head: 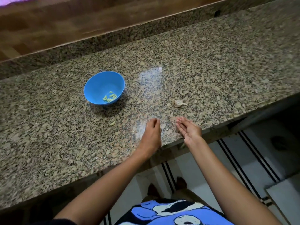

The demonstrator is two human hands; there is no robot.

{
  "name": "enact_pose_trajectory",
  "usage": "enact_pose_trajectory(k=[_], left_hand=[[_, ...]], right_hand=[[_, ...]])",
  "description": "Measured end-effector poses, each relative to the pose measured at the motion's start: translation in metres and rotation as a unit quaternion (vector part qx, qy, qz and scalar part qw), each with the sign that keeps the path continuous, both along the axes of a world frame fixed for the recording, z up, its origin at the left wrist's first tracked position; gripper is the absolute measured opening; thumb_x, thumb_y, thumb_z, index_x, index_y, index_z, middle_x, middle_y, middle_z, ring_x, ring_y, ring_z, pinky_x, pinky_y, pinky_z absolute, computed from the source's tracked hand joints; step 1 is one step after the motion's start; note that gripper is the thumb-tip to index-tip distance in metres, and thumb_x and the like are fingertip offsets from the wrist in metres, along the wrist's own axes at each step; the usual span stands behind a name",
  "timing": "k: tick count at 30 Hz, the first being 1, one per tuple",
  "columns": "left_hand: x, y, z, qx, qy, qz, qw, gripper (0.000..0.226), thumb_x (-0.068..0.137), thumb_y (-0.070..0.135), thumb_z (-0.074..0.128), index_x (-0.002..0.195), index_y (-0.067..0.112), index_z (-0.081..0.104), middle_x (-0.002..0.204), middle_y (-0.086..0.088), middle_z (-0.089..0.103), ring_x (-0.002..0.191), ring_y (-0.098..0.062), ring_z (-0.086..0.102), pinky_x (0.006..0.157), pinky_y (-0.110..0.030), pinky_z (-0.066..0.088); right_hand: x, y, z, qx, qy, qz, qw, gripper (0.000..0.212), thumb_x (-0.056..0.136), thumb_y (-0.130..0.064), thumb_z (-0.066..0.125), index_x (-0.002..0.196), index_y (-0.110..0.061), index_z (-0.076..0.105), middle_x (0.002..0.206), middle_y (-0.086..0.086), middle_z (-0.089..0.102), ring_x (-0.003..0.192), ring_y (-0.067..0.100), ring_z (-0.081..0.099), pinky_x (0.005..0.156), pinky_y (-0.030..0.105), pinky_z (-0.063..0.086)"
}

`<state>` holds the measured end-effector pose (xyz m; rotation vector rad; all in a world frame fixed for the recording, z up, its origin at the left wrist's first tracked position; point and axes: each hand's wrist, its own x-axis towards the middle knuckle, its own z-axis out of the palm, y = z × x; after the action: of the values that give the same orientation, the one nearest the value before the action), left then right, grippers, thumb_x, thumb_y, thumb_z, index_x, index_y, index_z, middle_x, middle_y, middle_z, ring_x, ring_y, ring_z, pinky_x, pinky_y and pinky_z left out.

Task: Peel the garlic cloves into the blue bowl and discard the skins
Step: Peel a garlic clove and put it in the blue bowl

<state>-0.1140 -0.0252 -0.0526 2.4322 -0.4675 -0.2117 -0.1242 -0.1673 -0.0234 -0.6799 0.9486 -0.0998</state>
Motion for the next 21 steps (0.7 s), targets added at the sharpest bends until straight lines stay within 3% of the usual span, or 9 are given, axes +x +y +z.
enact_pose_trajectory(k=[2,4,7,9,13,15,18,21], left_hand=[[0.01,-0.012,-0.006,0.006,0.028,0.009,1.0,0.052,0.104,0.029,0.025,0.151,0.011,0.011,0.157,-0.003,0.011,0.142,-0.016,0.013,0.118,-0.028,0.008],[0.03,-0.025,-0.011,0.046,0.044,-0.001,0.998,0.056,0.103,0.037,0.016,0.15,0.016,-0.006,0.158,0.003,-0.011,0.145,-0.011,-0.007,0.119,-0.034,-0.004],[0.049,-0.034,-0.018,0.127,0.014,-0.053,0.99,0.055,0.103,0.04,0.011,0.15,0.017,-0.005,0.156,0.003,-0.012,0.145,-0.011,-0.009,0.117,-0.032,-0.008],[0.047,-0.029,-0.021,0.134,-0.017,-0.106,0.985,0.054,0.103,0.04,0.012,0.151,0.018,0.002,0.157,0.002,-0.007,0.145,-0.011,-0.006,0.116,-0.027,-0.007],[0.037,-0.011,-0.018,0.097,-0.038,-0.267,0.958,0.049,0.102,0.041,0.024,0.148,0.024,0.025,0.156,0.004,0.014,0.144,-0.01,0.007,0.117,-0.026,0.0],[0.038,0.008,-0.015,0.09,-0.07,-0.332,0.937,0.044,0.1,0.034,0.039,0.142,0.021,0.04,0.151,-0.001,0.033,0.14,-0.016,0.028,0.117,-0.032,0.02],[0.043,0.051,-0.013,0.094,-0.128,-0.384,0.91,0.039,0.094,0.017,0.054,0.133,0.016,0.053,0.136,-0.009,0.053,0.122,-0.026,0.054,0.099,-0.04,0.047],[0.039,0.088,-0.003,0.092,-0.169,-0.393,0.899,0.033,0.095,0.016,0.046,0.122,0.007,0.062,0.123,-0.014,0.062,0.111,-0.028,0.062,0.09,-0.042,0.053]], right_hand=[[-0.003,-0.007,0.0,-0.003,-0.003,-0.006,1.0,0.023,0.086,0.001,0.059,0.108,0.008,0.058,0.071,0.01,0.069,0.058,0.012,0.067,0.059,0.021,0.057],[-0.005,-0.015,0.0,-0.009,-0.007,-0.012,1.0,0.022,0.086,-0.001,0.06,0.107,0.008,0.058,0.074,0.01,0.069,0.059,0.012,0.068,0.06,0.021,0.057],[-0.009,-0.026,0.0,-0.017,-0.006,-0.016,1.0,0.024,0.086,-0.002,0.061,0.108,0.007,0.059,0.084,0.012,0.067,0.068,0.015,0.067,0.065,0.023,0.058],[-0.009,-0.03,-0.002,-0.018,-0.005,-0.019,1.0,0.025,0.086,-0.002,0.06,0.109,0.007,0.059,0.084,0.012,0.067,0.069,0.015,0.067,0.065,0.023,0.058],[-0.007,-0.025,-0.001,-0.01,-0.005,-0.009,1.0,0.023,0.087,0.001,0.058,0.108,0.008,0.058,0.086,0.013,0.066,0.068,0.016,0.067,0.065,0.023,0.058],[-0.004,-0.019,0.002,-0.015,-0.006,0.005,1.0,0.021,0.087,0.002,0.058,0.107,0.008,0.058,0.088,0.014,0.066,0.074,0.019,0.066,0.067,0.025,0.057],[0.0,-0.011,0.005,-0.023,-0.012,0.031,0.999,0.02,0.086,0.0,0.059,0.105,0.006,0.06,0.093,0.015,0.067,0.071,0.017,0.067,0.067,0.024,0.058],[0.004,0.0,0.004,-0.02,-0.011,0.044,0.999,0.016,0.084,0.0,0.061,0.1,0.004,0.061,0.086,0.014,0.068,0.063,0.014,0.069,0.066,0.025,0.058]])
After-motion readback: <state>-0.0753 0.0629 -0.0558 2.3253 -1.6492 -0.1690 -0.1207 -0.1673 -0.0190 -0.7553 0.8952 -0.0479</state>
